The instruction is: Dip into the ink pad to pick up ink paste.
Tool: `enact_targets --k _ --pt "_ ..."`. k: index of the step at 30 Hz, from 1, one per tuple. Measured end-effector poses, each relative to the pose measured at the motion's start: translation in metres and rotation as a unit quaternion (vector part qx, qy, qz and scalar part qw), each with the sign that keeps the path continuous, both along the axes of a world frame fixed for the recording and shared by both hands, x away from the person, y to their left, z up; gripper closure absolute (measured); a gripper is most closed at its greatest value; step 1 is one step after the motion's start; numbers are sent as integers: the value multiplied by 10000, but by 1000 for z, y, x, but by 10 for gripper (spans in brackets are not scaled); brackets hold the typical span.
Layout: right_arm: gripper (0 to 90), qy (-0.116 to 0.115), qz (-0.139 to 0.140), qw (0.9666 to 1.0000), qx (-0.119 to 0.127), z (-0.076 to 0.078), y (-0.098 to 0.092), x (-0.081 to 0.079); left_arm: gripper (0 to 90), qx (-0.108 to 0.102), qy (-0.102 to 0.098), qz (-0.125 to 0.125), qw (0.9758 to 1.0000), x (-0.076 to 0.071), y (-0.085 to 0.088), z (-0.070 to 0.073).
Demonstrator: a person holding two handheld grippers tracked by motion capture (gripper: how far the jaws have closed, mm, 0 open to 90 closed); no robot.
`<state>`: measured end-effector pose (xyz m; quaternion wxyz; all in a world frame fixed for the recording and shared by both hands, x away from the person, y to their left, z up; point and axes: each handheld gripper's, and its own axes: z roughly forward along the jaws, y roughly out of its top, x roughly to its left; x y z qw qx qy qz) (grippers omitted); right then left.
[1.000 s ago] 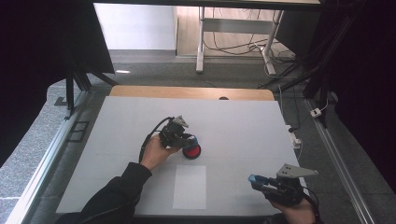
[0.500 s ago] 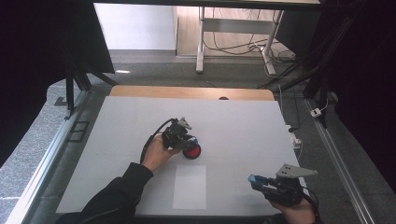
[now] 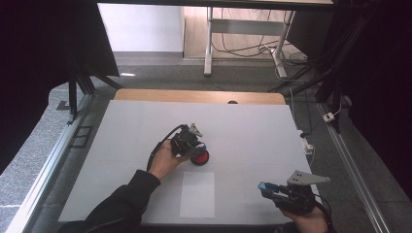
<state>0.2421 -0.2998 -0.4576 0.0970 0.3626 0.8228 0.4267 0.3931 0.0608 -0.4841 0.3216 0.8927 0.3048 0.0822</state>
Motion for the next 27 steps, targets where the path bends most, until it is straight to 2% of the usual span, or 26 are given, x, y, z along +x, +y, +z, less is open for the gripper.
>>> enact_targets --k 3,6,8,11,15,17,22,27 --pt "685 3 -4 10000 0 0 0 0 708 -156 125 34 9998 3 4 -1" --pt "686 3 -5 10000 0 0 0 0 708 -201 160 24 9997 4 6 -2" --pt "686 5 -6 10000 -2 0 0 0 707 -156 97 14 9998 3 4 -1" --pt "686 5 -5 10000 -6 0 0 0 707 35 -81 -38 10000 -2 0 0" --pt "686 5 4 10000 -12 0 0 0 708 304 -333 -97 9989 -8 -7 1" --pt "686 7 2 10000 -10 0 0 0 707 374 -390 -108 9985 -9 -9 1" --pt "685 0 13 10000 -6 0 0 0 706 247 -356 -64 9990 -9 -6 0" --pt "685 10 21 10000 8 0 -1 0 704 260 -325 -38 9991 -8 -7 2"
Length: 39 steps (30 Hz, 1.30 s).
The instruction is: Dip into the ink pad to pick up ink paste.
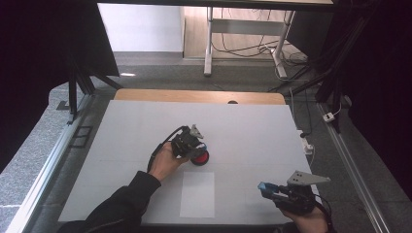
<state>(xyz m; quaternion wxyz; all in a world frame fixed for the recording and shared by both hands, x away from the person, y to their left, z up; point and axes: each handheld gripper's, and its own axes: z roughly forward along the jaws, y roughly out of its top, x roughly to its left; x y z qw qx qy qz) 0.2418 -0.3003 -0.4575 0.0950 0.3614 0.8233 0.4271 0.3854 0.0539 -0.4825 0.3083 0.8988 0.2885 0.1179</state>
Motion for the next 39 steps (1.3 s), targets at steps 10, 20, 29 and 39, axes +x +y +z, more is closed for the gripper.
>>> enact_targets --k 10,20,29,39 --pt "685 10 -26 10000 18 0 0 -1 704 -350 -35 -135 9993 -4 4 19" --pt "685 19 -16 10000 49 0 -1 -1 704 -136 129 -184 9997 -3 -2 7" --pt "685 22 -13 10000 64 0 -1 -1 704 -168 248 -123 9995 1 0 0" --pt "685 12 -2 10000 44 0 -1 0 707 67 101 -130 9998 -4 -7 1"
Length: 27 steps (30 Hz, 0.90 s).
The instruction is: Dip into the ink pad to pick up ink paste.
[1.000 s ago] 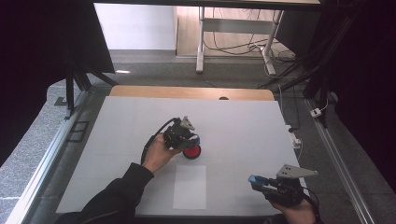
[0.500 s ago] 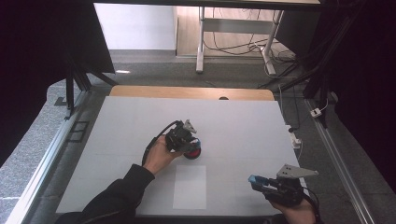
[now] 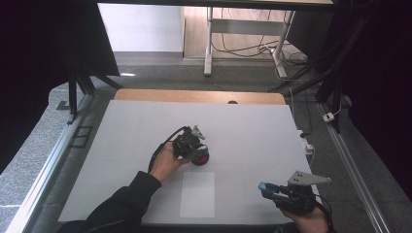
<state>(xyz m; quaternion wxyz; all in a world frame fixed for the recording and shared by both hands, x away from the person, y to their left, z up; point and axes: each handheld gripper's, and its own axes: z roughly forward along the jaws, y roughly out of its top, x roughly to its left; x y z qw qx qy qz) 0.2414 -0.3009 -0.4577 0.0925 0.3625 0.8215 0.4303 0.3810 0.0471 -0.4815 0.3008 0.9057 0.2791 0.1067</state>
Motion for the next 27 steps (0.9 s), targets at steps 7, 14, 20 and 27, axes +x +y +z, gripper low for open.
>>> enact_targets --k 7,14,20,27 --pt "685 -11 22 10000 -27 0 0 0 707 83 -76 -7 9999 -2 -2 0" --pt "685 -12 65 10000 -23 0 0 0 708 -303 265 65 9992 7 8 -2" --pt "685 -17 78 9999 -63 0 1 -1 708 -434 362 85 9984 9 11 -3" --pt "685 -32 138 9998 -106 0 2 -2 707 -95 -24 47 9999 -1 2 -2"
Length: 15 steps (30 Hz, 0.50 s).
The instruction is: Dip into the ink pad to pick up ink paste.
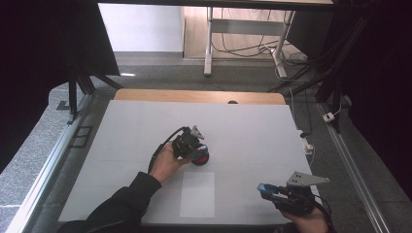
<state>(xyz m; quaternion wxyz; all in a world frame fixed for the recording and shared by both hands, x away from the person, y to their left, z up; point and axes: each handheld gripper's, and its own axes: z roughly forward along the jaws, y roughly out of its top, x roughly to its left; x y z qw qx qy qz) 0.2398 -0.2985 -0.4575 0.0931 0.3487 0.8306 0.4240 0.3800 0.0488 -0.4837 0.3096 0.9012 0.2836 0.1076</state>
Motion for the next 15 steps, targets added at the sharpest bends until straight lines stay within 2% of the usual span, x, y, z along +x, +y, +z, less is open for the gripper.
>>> enact_targets --k 2,9,15 --pt "685 -15 31 10000 -22 0 0 0 707 11 -20 5 10000 -1 0 0" --pt "685 -25 20 10000 14 0 0 0 705 -152 94 44 9998 2 4 -1" --pt "685 -14 4 10000 59 0 -1 0 704 -142 47 45 9999 2 3 -1"
